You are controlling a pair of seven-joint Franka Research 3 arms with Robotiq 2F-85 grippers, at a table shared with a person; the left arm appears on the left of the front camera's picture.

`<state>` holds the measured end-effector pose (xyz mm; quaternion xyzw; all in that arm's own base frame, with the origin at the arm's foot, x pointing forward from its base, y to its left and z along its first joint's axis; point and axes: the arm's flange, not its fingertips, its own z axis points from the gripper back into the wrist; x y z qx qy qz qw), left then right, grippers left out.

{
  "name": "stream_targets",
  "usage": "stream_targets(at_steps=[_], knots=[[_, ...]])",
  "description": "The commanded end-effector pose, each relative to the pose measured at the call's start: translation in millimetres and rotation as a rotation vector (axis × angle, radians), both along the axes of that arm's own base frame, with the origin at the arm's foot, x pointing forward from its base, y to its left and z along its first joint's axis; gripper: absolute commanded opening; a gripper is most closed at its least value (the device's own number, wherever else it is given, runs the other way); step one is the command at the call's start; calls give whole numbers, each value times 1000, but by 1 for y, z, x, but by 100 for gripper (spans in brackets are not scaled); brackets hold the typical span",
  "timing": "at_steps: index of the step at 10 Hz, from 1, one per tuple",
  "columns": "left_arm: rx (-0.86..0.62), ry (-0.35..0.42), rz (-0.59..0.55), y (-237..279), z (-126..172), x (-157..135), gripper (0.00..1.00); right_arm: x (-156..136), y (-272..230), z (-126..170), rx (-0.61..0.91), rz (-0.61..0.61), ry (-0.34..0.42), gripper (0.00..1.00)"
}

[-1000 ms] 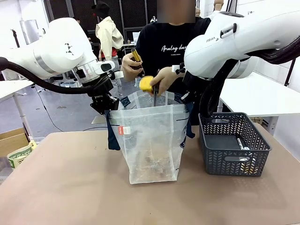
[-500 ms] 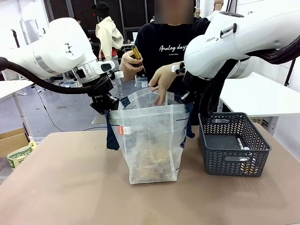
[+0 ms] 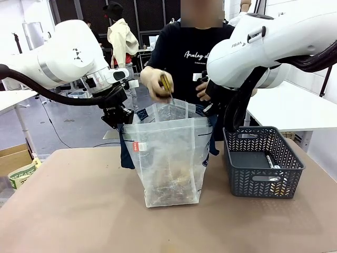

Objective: Transfer purchased items from the store into the shopping bag.
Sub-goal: Move the Reusable shopping bag to the right side of the table.

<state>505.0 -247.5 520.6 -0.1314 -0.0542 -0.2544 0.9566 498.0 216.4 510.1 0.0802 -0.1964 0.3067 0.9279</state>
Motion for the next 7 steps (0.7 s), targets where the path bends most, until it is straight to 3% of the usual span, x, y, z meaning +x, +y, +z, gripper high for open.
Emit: stream_targets(at_steps=[1, 7], knots=[[-2, -5, 4, 2, 2, 0, 0, 0, -2, 1, 1, -3, -3, 0], [-2, -5, 4, 2, 2, 0, 0, 0, -2, 1, 1, -3, -3, 0]])
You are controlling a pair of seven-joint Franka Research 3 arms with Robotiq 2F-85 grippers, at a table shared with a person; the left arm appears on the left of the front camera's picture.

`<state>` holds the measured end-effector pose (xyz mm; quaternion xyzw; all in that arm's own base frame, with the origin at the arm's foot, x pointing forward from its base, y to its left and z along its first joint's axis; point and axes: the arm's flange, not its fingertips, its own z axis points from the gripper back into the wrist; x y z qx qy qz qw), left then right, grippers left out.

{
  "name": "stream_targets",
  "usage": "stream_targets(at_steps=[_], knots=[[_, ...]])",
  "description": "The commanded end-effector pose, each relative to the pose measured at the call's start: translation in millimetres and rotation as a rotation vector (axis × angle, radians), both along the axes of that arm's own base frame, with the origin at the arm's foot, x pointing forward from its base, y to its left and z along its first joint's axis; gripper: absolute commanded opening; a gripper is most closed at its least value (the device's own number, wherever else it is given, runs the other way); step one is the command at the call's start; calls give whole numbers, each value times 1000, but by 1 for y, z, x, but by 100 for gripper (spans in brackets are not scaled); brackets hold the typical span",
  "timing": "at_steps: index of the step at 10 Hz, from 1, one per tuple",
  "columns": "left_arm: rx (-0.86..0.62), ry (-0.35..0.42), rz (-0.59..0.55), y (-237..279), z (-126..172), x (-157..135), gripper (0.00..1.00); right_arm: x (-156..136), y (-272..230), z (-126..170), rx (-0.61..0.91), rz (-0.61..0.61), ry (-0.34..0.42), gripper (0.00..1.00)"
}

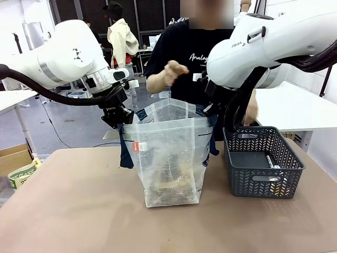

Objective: Transfer purchased items from the store into the shopping bag.
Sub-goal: Move the Reusable shopping bag to the right side of the table.

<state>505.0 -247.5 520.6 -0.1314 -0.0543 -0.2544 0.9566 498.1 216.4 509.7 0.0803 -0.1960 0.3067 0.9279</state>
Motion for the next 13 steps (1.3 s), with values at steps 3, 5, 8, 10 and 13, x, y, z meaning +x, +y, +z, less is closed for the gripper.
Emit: stream_targets(at_steps=[3, 5, 8, 10, 13], knots=[[-1, -5, 4, 2, 2, 0, 0, 0, -2, 1, 1, -3, -4, 0], [-1, -5, 4, 2, 2, 0, 0, 0, -2, 1, 1, -3, -4, 0], [-1, -5, 4, 2, 2, 0, 0, 0, -2, 1, 1, -3, -4, 0], [-1, -5, 4, 2, 2, 0, 0, 0, -2, 1, 1, -3, -4, 0], [-1, -5, 4, 2, 2, 0, 0, 0, -2, 1, 1, -3, -4, 0]])
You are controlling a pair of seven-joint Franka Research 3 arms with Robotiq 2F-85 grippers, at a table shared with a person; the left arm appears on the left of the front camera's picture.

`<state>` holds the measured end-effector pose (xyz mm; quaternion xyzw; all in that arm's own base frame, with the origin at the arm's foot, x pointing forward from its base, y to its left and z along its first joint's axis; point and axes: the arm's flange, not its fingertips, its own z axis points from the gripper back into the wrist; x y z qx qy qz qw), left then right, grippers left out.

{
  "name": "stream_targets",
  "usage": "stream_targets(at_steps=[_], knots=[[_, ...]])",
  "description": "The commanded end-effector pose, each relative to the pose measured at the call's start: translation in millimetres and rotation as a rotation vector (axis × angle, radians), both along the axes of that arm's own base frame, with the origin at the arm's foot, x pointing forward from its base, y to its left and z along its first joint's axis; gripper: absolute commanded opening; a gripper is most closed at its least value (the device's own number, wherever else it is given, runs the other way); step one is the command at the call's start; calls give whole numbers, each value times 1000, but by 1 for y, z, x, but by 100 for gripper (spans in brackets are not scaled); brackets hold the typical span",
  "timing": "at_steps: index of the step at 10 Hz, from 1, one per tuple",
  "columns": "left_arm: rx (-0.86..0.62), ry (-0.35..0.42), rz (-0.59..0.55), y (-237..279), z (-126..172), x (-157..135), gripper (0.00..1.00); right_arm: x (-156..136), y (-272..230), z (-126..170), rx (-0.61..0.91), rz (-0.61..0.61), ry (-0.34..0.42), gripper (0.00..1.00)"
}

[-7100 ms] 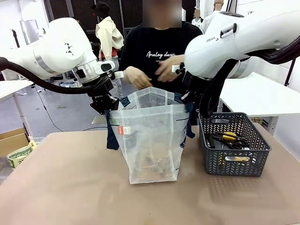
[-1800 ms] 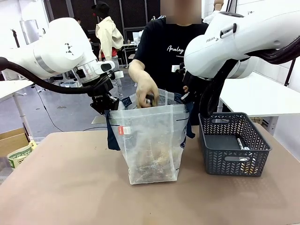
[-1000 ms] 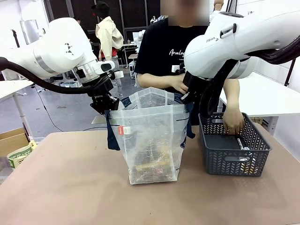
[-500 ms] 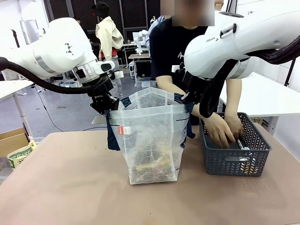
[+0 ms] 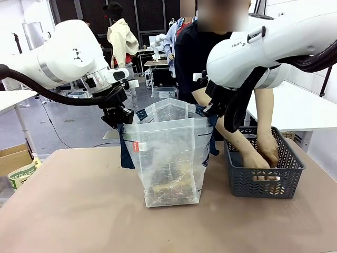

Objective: Transfer purchased items from the store into the shopping bag.
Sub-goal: Move the Reusable shopping bag to the right side of the table.

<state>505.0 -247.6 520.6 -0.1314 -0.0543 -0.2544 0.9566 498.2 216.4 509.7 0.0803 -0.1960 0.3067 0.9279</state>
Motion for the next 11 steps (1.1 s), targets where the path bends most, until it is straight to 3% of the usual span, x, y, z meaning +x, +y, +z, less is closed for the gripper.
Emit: stream_targets(at_steps=[1, 11], knots=[[-1, -5, 4, 2, 2, 0, 0, 0, -2, 1, 1, -3, -4, 0], [-1, -5, 4, 2, 2, 0, 0, 0, -2, 1, 1, -3, -4, 0]])
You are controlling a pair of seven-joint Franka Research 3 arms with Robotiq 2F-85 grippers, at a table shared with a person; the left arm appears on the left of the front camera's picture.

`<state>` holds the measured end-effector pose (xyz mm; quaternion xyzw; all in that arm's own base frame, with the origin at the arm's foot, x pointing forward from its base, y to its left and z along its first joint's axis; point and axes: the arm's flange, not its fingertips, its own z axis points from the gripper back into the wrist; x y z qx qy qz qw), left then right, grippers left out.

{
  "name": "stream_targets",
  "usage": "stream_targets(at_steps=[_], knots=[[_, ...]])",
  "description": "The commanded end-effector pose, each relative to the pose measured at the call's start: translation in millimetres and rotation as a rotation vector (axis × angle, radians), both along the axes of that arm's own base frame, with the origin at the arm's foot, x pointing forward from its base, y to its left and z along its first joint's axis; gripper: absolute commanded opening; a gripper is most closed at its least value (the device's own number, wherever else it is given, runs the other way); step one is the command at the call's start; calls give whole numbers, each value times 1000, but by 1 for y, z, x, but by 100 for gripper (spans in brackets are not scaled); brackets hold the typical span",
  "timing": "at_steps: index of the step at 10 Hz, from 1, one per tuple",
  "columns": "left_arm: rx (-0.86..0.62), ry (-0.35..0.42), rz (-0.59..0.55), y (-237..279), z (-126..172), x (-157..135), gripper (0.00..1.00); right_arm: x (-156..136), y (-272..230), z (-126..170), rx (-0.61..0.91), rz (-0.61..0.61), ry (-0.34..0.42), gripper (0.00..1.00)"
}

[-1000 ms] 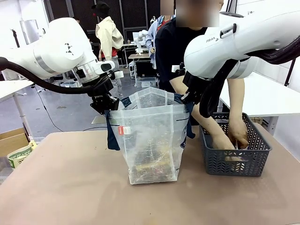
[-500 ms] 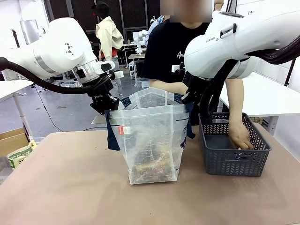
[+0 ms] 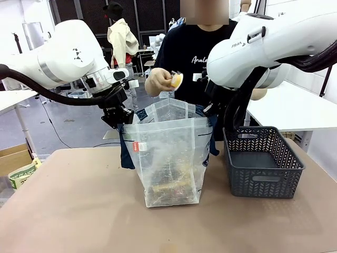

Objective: Transfer purchased items from the store into the shopping bag.
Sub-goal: Move the Reusable shopping bag to the right side of the table.

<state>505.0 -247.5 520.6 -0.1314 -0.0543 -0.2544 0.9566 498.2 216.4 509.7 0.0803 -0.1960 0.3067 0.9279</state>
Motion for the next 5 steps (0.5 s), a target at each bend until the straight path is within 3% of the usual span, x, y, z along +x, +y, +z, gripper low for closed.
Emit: stream_targets(at_steps=[1, 5], knots=[[-1, -5, 4, 2, 2, 0, 0, 0, -2, 1, 1, -3, -4, 0], [-1, -5, 4, 2, 2, 0, 0, 0, -2, 1, 1, -3, -4, 0]])
